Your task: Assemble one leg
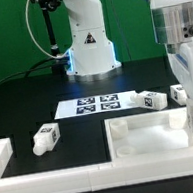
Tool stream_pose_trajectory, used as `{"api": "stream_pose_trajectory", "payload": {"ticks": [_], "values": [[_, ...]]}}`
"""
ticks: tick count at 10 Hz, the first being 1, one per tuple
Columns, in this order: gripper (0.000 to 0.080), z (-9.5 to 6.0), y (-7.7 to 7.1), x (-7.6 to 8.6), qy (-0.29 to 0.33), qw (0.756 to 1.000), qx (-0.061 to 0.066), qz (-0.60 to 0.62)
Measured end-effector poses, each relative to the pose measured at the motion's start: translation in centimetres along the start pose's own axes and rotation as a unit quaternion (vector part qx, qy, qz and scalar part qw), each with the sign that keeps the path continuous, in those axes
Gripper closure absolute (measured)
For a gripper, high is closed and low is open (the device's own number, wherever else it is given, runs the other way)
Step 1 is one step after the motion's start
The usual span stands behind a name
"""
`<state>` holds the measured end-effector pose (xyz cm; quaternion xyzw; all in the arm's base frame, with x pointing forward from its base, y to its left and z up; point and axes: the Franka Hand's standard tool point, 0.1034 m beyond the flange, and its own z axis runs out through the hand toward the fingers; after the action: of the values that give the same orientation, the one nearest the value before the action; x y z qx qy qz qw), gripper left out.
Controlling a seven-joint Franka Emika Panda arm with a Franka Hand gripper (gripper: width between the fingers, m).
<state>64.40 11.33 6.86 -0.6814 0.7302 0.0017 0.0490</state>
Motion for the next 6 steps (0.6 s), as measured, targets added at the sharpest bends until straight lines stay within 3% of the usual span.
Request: {"api": "stream_pose_trajectory", "payload": {"ticks": [1,2,3,6], "values": [[0.0291,0.1,0.2,-0.2,0.002,0.997,-0.001,-0.077],[0.0291,0.1,0.2,-0.5,0.002,0.981,0.0,-0.194],[0.018,0.3,0.5,-0.8,-0.002,0.96,-0.002,-0.28],[0.0151,0.4,0.9,-1.0,-0.002,0.938,-0.005,-0.347]]}}
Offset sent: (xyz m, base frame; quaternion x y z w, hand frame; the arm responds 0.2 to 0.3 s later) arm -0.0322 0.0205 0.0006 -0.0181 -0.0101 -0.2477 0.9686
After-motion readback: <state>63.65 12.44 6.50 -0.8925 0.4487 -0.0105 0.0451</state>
